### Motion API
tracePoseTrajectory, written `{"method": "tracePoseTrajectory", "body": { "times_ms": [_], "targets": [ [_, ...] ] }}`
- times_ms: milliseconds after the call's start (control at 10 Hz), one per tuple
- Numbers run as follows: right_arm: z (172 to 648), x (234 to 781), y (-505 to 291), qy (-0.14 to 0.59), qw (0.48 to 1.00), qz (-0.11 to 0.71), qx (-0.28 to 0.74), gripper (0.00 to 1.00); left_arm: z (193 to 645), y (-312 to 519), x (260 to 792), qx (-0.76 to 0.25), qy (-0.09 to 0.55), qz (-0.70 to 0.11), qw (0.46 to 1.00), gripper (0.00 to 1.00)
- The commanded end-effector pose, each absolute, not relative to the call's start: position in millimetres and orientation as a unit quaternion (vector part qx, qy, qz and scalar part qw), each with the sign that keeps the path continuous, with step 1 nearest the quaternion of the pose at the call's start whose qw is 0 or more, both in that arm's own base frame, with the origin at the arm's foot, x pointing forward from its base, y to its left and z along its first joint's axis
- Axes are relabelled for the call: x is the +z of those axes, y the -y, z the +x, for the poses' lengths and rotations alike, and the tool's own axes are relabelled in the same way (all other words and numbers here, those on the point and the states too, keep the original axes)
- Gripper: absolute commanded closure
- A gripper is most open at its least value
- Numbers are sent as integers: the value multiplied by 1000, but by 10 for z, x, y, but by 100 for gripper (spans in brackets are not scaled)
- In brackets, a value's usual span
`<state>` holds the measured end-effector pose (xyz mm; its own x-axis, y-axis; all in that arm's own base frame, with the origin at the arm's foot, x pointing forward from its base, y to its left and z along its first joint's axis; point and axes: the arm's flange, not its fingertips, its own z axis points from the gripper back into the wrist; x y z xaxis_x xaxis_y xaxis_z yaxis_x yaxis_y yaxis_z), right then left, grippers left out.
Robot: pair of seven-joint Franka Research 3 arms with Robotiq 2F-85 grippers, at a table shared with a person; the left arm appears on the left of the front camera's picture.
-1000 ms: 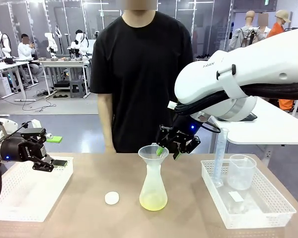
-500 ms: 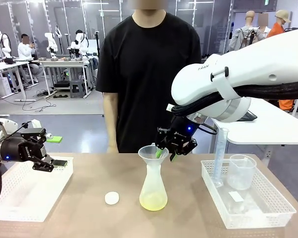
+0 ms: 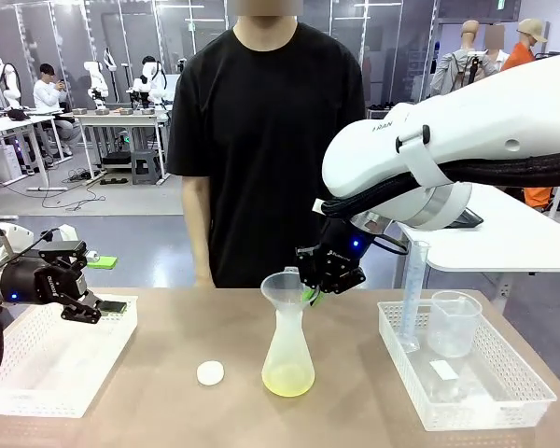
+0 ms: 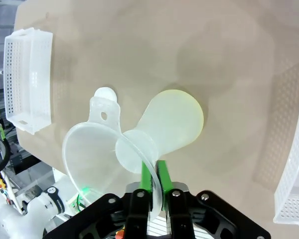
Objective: Prepare the solutions needed for the experiment.
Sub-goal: Once the solution is in the Big flask , pick up the Plastic Funnel and place it back into the right Organizing basket.
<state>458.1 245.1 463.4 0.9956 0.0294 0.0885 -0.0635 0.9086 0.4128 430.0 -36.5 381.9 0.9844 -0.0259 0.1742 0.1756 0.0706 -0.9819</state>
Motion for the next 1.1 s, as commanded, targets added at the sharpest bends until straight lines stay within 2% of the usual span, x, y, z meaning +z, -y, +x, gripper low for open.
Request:
{"method": "tracePoseTrajectory", "body": {
  "times_ms": [0,600,1000],
  "targets": [
    [4582,4664,-2462,28,975,218,12,100,4306,377,3838,-70,62,-682,725,0],
    [4516,4691,-2487,29,968,248,20,100,4306,377,3838,-70,62,-682,725,0],
    [4389,4873,-2454,56,962,267,34,100,4306,377,3838,-70,62,-682,725,0]
  ]
}}
